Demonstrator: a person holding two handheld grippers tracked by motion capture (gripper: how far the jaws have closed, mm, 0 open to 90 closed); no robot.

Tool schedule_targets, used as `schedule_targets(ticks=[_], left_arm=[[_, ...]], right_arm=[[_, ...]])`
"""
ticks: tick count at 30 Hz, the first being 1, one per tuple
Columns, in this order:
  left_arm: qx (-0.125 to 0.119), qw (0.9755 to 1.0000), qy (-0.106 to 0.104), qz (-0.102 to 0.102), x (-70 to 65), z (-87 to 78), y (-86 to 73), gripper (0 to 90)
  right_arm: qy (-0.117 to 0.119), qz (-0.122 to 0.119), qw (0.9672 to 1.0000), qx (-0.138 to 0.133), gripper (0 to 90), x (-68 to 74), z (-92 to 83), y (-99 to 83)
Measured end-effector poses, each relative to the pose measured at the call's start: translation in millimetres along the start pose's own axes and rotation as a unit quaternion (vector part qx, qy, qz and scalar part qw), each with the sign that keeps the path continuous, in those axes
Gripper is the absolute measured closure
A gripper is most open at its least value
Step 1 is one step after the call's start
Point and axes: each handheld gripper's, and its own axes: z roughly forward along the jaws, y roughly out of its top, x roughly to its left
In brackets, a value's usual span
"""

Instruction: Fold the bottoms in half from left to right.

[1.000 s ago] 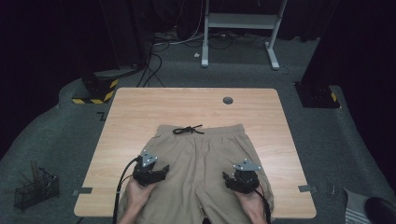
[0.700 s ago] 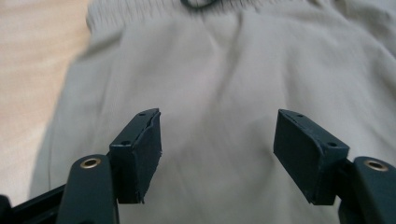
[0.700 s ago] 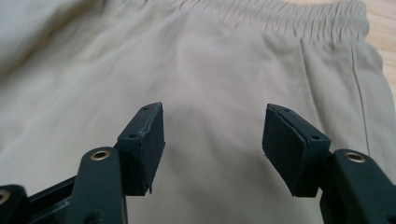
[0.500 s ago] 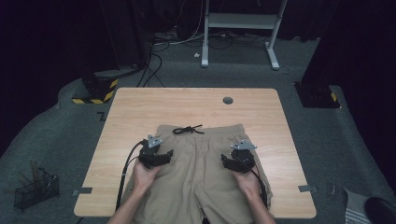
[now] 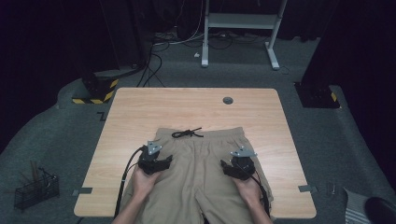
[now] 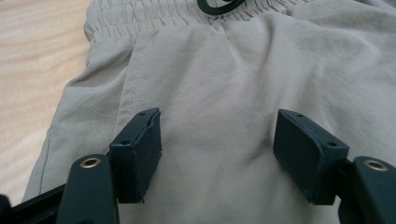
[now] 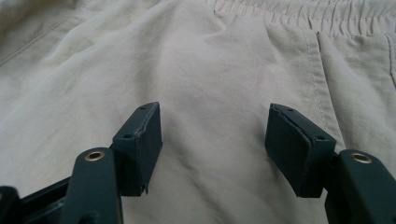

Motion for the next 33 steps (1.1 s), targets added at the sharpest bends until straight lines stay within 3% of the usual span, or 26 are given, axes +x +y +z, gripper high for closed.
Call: schedule_targets(ticks=[6, 10, 12, 18, 22, 26, 33], left_arm=[[-0.003, 0.9998, -0.017, -0.004, -5.9, -17.1, -14.9, 31.3], [0.009, 0.999, -0.041, -0.014, -0.6, -25.3, -16.5, 32.3], [0.012, 0.9992, -0.035, -0.012, 3.4, -27.1, -12.8, 31.9], [0.003, 0.9997, 0.001, -0.024, 24.7, -25.9, 6.7, 31.6], [0.012, 0.9991, 0.022, -0.035, 40.3, -17.5, 15.8, 33.1], [0.03, 0.9981, 0.024, -0.047, 52.7, -7.6, 17.1, 33.9], [0.049, 0.9978, 0.026, -0.035, 52.7, 3.7, 14.6, 36.5]], right_arm=[[0.008, -0.007, 0.9999, 0.0, 36.2, 10.1, -13.8, -12.6], [0.018, -0.01, 0.9998, 0.009, 38.5, 13.4, -21.1, -16.4], [0.024, -0.007, 0.9995, 0.021, 40.1, 11.5, -23.0, -12.1], [0.016, -0.003, 0.9998, -0.01, 39.8, 3.5, -16.9, 4.8], [0.01, 0.005, 0.9999, -0.012, 40.2, -0.2, -5.7, 11.6], [0.01, 0.008, 0.9999, 0.003, 41.2, 0.0, 3.8, 9.6], [0.011, 0.004, 0.9999, -0.001, 41.4, -0.7, 7.7, 7.5]])
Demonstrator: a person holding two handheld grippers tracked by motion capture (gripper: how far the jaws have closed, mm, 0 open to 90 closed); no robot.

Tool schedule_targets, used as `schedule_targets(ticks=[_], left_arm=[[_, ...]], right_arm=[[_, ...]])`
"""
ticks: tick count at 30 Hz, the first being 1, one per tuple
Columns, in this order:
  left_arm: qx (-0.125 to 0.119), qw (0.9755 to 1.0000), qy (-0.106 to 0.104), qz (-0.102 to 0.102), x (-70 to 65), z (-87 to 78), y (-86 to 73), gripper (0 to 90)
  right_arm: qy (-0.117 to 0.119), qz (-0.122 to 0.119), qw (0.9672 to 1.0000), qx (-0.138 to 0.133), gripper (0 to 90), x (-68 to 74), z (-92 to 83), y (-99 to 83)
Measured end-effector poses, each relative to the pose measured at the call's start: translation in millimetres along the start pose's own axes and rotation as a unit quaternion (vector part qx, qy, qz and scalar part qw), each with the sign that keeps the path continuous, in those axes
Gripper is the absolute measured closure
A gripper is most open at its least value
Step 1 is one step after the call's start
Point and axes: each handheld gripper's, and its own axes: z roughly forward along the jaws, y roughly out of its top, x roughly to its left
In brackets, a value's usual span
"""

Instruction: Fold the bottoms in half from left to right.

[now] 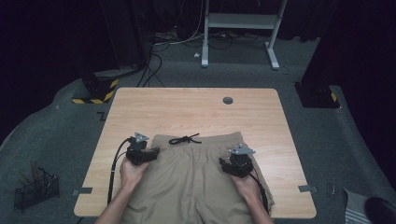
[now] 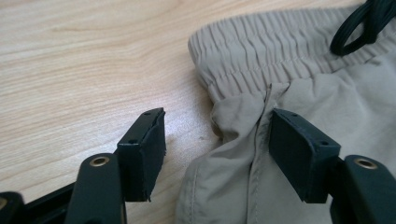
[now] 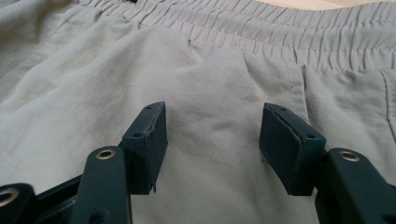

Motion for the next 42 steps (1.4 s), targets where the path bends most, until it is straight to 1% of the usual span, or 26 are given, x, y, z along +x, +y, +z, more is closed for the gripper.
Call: schedule_targets(ticks=[2, 4, 7, 8, 10, 13, 18, 22, 24, 25, 27, 28, 31, 32, 37, 38, 42], left_arm=[[-0.006, 1.0, -0.001, -0.002, 0.4, 0.8, -0.9, 36.0], [-0.008, 0.9999, -0.01, 0.006, 1.2, 0.7, -1.3, 38.2], [-0.008, 0.9998, -0.014, 0.013, 1.0, -0.9, -2.9, 38.3], [-0.009, 0.9997, -0.017, 0.018, 0.9, -1.7, -3.5, 39.8], [-0.011, 0.9994, -0.023, 0.024, -0.1, -3.0, -4.3, 45.3], [-0.013, 0.999, -0.033, 0.027, -2.4, -3.7, -4.4, 56.3], [-0.003, 0.9988, -0.044, 0.022, 0.0, -5.6, -2.9, 71.4], [0.002, 0.9982, -0.056, 0.021, 1.4, -6.7, -3.1, 79.6], [0.003, 0.9981, -0.059, 0.018, 0.6, -7.0, -3.2, 82.9], [0.003, 0.998, -0.06, 0.02, 0.1, -7.4, -3.2, 84.3], [0.002, 0.9977, -0.064, 0.021, -0.1, -8.6, -3.5, 86.1], [0.001, 0.9974, -0.07, 0.016, -0.3, -9.4, -4.0, 86.7], [-0.001, 0.9967, -0.081, 0.008, 0.4, -13.0, -5.4, 87.3], [-0.003, 0.9965, -0.083, 0.01, 0.8, -14.8, -5.6, 87.4], [-0.015, 0.9951, -0.098, 0.001, 0.6, -23.6, -5.2, 87.7], [-0.018, 0.9946, -0.102, -0.001, 0.0, -25.7, -4.7, 87.7], [-0.031, 0.9928, -0.116, -0.001, -0.8, -33.7, -1.4, 87.9]], right_arm=[[-0.003, -0.003, 1.0, 0.0, 41.4, 0.6, 0.1, -0.1], [-0.003, -0.002, 1.0, 0.0, 41.3, 0.6, 0.0, -0.1], [-0.003, -0.003, 1.0, 0.0, 41.2, 0.7, 0.0, -0.2], [-0.003, -0.003, 1.0, 0.0, 41.1, 0.7, 0.0, -0.2], [-0.004, -0.003, 1.0, 0.0, 40.7, 0.8, 0.0, -0.2], [-0.005, -0.003, 1.0, 0.0, 40.4, 0.7, 0.0, -0.2], [-0.005, -0.003, 1.0, 0.0, 39.7, 0.6, 0.0, -0.2], [-0.005, -0.003, 1.0, 0.001, 38.7, 0.6, 0.1, -0.2], [-0.006, -0.003, 1.0, 0.001, 38.3, 0.5, 0.1, -0.2], [-0.006, -0.003, 1.0, 0.001, 38.2, 0.5, 0.1, -0.2], [-0.006, -0.002, 1.0, 0.002, 37.9, 0.6, 0.1, -0.2], [-0.006, -0.002, 1.0, 0.002, 37.7, 0.6, 0.1, -0.2], [-0.006, -0.002, 1.0, 0.002, 37.6, 0.7, 0.2, -0.1], [-0.006, -0.002, 1.0, 0.002, 37.6, 0.6, 0.2, -0.1], [-0.007, -0.002, 1.0, 0.002, 37.4, 0.8, 0.2, -0.1], [-0.006, -0.002, 1.0, 0.002, 37.4, 0.7, 0.3, -0.1], [-0.006, -0.001, 1.0, 0.002, 37.5, 0.6, 0.3, 0.0]])
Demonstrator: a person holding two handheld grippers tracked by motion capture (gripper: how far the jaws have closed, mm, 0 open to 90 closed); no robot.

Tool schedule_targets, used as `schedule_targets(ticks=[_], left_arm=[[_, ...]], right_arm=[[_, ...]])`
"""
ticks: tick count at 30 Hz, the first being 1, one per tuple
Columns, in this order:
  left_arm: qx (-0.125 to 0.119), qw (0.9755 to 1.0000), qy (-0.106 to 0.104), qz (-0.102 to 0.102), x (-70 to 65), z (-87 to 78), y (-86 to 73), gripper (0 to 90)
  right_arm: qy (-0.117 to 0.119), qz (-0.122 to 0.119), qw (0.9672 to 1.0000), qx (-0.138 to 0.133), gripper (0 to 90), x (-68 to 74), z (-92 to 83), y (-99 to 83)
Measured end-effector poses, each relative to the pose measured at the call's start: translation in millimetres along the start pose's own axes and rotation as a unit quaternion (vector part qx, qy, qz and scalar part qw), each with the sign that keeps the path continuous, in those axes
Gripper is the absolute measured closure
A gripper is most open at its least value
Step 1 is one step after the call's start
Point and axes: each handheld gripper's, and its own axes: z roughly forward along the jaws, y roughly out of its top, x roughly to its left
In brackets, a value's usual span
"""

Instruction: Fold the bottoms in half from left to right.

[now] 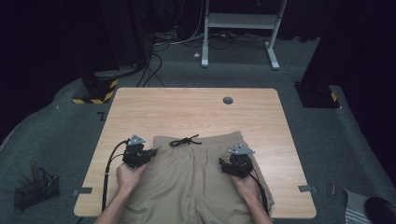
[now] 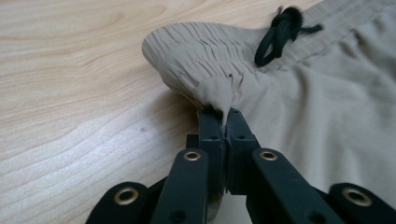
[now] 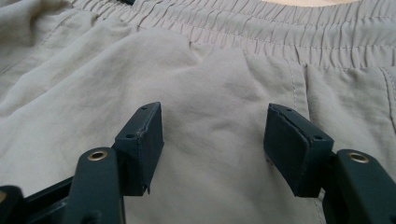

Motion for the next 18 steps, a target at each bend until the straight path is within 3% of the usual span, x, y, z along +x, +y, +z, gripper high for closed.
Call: schedule_targets(ticks=[3, 5, 10, 12, 18], left_arm=[[-0.006, 0.9999, -0.009, -0.002, -1.5, -4.1, 2.9, 87.9], [-0.003, 0.9999, -0.011, 0.002, -3.2, -4.5, 4.2, 88.0], [-0.007, 0.9998, -0.018, -0.006, -2.1, -6.0, 4.7, 88.1], [-0.011, 0.9997, -0.021, -0.007, -1.8, -8.2, 5.2, 88.1], [-0.027, 0.9988, -0.034, -0.023, 1.3, -11.9, 9.7, 88.2]], right_arm=[[-0.007, 0.002, 1.0, -0.001, 37.7, 2.0, -0.4, -0.2], [-0.018, -0.016, 0.9997, -0.003, 38.9, 9.6, -2.1, 1.1], [0.016, -0.053, 0.9985, -0.005, 39.2, 32.3, -5.8, 2.6], [0.03, -0.054, 0.9981, 0.002, 39.1, 37.3, -5.4, 0.8], [0.038, -0.055, 0.9977, 0.0, 38.9, 39.0, -3.0, -2.7]])
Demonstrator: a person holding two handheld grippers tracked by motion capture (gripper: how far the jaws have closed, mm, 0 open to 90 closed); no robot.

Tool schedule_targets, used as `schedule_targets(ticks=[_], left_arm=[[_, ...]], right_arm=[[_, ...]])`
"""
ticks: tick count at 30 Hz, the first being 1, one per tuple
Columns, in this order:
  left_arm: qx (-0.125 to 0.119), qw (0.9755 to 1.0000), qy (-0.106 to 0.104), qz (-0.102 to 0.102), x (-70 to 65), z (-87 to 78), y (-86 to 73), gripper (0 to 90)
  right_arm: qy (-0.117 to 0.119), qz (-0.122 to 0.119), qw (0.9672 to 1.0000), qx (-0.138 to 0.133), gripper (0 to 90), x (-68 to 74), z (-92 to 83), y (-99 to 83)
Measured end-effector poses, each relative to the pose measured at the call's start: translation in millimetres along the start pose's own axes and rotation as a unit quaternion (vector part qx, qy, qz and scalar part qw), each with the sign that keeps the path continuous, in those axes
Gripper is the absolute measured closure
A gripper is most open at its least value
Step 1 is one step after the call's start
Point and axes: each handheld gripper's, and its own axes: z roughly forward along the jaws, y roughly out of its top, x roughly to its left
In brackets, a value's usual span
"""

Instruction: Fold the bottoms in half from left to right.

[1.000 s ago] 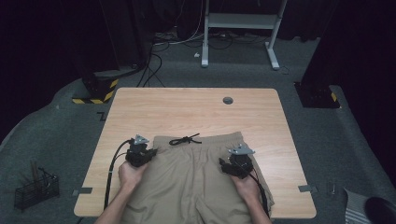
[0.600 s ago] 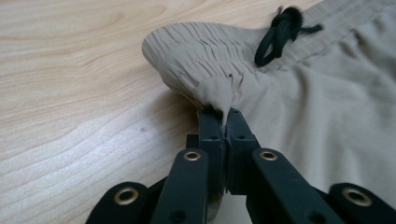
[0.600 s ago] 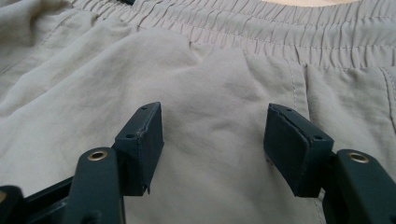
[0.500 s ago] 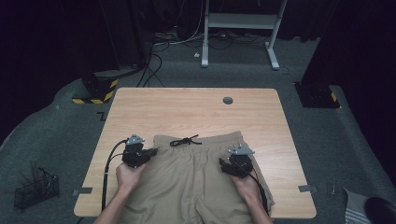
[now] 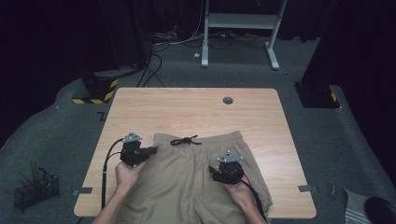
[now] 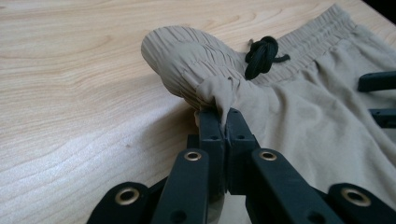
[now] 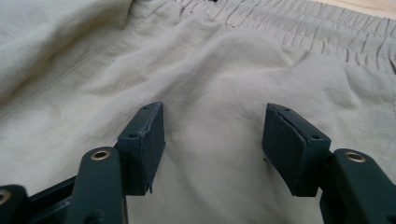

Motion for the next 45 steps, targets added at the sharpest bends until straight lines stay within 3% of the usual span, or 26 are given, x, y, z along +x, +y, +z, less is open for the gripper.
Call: schedule_targets(ticks=[10, 17, 20, 23, 28, 34, 45], left_arm=[[-0.043, 0.9989, -0.018, -0.011, 0.6, -9.6, 25.7, 88.3], [-0.061, 0.9976, -0.033, 0.001, -10.7, -11.6, 43.6, 88.3], [-0.062, 0.9974, -0.036, 0.007, -13.3, -9.6, 46.6, 88.3], [-0.06, 0.9975, -0.037, 0.003, -12.2, -8.1, 46.7, 88.3], [-0.057, 0.9976, -0.04, -0.005, -8.7, -5.7, 47.1, 88.3], [-0.056, 0.9973, -0.045, -0.013, -5.9, -1.6, 48.8, 88.3], [-0.033, 0.9982, -0.041, 0.03, -15.8, 13.4, 78.5, 88.3]], right_arm=[[-0.007, 0.005, 1.0, -0.002, 38.9, 14.5, 20.3, 18.7], [-0.002, 0.006, 1.0, -0.001, 39.0, 27.1, 38.1, 35.6], [-0.001, 0.008, 1.0, 0.002, 39.5, 28.6, 39.7, 38.0], [0.0, -0.007, 0.9999, 0.012, 42.4, 29.5, 32.4, 37.1], [0.023, -0.027, 0.999, 0.028, 42.0, 30.9, 20.9, 28.4], [0.024, -0.03, 0.9991, 0.016, 41.4, 32.6, 23.5, 27.9], [0.021, -0.019, 0.9996, 0.008, 42.5, 42.6, 50.1, 50.5]])
